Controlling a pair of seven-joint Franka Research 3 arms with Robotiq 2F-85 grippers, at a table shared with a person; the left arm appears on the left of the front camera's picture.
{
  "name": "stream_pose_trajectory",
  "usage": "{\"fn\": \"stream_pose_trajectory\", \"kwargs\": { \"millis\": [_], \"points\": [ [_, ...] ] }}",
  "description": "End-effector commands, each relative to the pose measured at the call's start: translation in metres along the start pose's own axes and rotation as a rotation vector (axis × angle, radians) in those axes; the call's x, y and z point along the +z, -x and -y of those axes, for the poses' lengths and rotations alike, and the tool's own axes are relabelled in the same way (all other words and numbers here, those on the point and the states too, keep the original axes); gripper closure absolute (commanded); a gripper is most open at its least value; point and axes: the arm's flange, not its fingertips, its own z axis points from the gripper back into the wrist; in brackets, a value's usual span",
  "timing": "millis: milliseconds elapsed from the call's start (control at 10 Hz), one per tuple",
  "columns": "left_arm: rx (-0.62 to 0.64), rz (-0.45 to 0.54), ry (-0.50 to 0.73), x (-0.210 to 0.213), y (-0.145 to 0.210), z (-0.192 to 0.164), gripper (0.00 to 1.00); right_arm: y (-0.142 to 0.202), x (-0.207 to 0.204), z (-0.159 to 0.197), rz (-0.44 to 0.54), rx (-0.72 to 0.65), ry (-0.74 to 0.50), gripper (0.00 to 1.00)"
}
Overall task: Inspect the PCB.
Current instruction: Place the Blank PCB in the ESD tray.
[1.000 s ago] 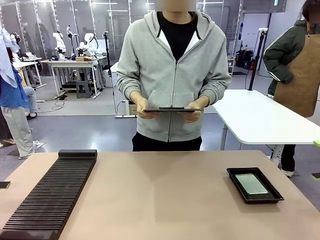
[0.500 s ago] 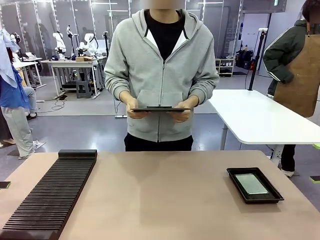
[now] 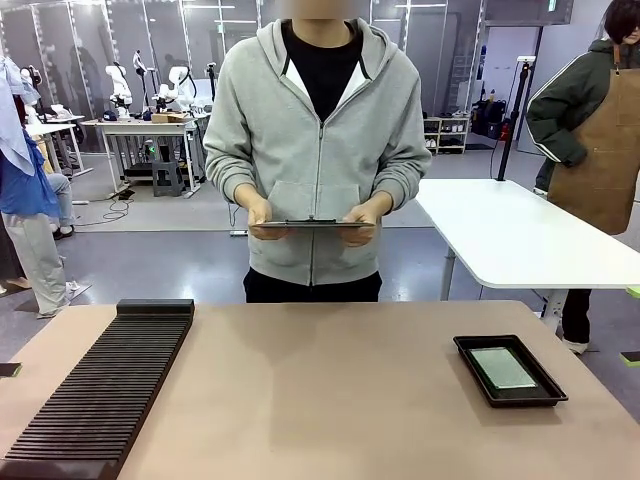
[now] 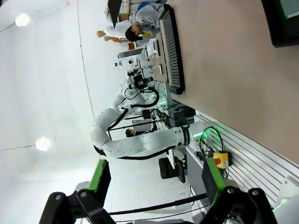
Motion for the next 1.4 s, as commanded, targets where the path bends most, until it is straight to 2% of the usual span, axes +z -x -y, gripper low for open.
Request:
{"fn": "stream_pose_trajectory", "kwargs": {
  "millis": [0, 1300],
  "points": [
    [0.002, -0.004, -0.004, 0.001, 0.0009, 0.0008, 0.0, 0.0028, 0.0005, -0.0034, -0.003, 0.005, -0.002, 0.0],
    [0.002, -0.004, -0.004, 0.001, 0.0009, 0.0008, 0.0, 0.0028, 0.0005, -0.0034, -0.003, 0.005, -0.002, 0.0]
  ]
}}
